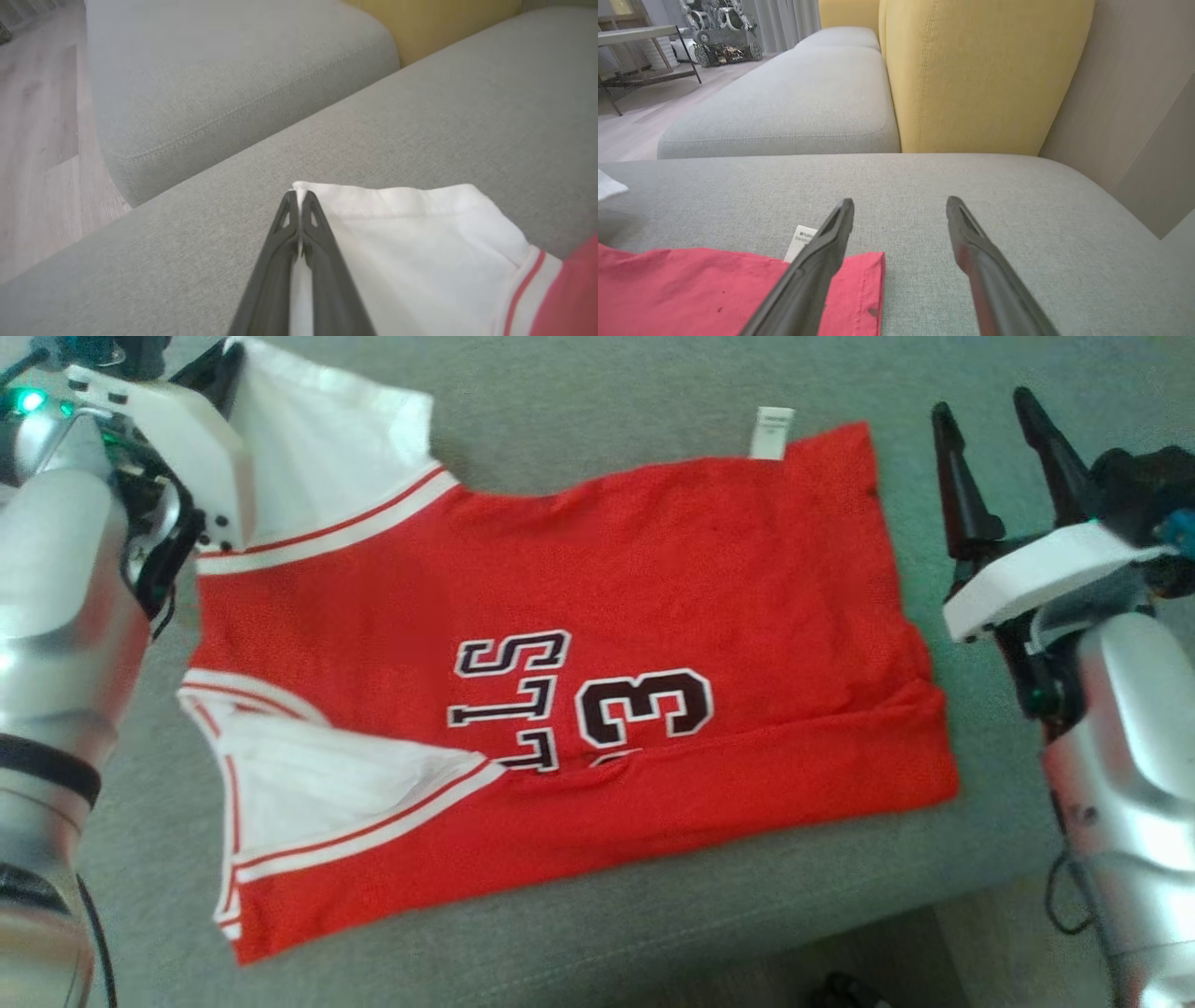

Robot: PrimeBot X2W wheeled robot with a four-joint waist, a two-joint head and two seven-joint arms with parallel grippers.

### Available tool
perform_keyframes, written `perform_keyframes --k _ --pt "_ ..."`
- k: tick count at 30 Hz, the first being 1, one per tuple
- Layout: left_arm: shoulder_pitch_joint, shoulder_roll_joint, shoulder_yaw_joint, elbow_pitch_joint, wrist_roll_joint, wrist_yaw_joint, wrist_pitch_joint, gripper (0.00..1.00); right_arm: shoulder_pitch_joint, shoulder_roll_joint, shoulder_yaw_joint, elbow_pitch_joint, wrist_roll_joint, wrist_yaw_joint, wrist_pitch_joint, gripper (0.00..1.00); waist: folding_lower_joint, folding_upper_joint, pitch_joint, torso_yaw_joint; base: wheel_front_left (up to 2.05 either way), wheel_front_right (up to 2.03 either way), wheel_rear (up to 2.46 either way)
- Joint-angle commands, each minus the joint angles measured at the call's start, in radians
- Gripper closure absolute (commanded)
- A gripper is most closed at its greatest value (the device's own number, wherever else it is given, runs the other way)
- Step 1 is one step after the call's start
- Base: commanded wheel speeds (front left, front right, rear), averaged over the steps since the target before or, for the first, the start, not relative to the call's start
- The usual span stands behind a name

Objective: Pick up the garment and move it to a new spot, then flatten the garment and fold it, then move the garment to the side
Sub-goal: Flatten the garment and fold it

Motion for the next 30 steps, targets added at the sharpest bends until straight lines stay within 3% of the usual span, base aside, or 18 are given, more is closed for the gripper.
perform_keyframes --k 1,9,15,30 --pt "-0.024 0.036 0.027 -0.039 -0.006 0.001 -0.025 1.0 -0.026 -0.027 0.019 -0.012 0.016 0.002 0.024 0.0 0.0 0.0 -0.022 0.041 0.0 0.0 0.0" --pt "0.05 0.021 0.001 -0.166 -0.03 0.001 -0.049 1.0 -0.066 -0.143 0.096 0.12 0.111 0.002 0.143 0.0 0.0 0.0 -0.043 0.125 0.0 0.0 0.0" --pt "0.106 0.031 -0.017 -0.279 -0.035 0.013 -0.025 1.0 -0.118 -0.19 0.173 0.211 0.172 0.002 0.175 0.0 0.0 0.0 -0.032 0.15 0.0 0.0 0.0" --pt "0.141 0.085 -0.017 -0.485 -0.049 0.06 0.043 1.0 -0.233 -0.212 0.281 0.391 0.279 0.002 0.184 0.0 0.0 0.0 0.02 0.186 0.0 0.0 0.0"
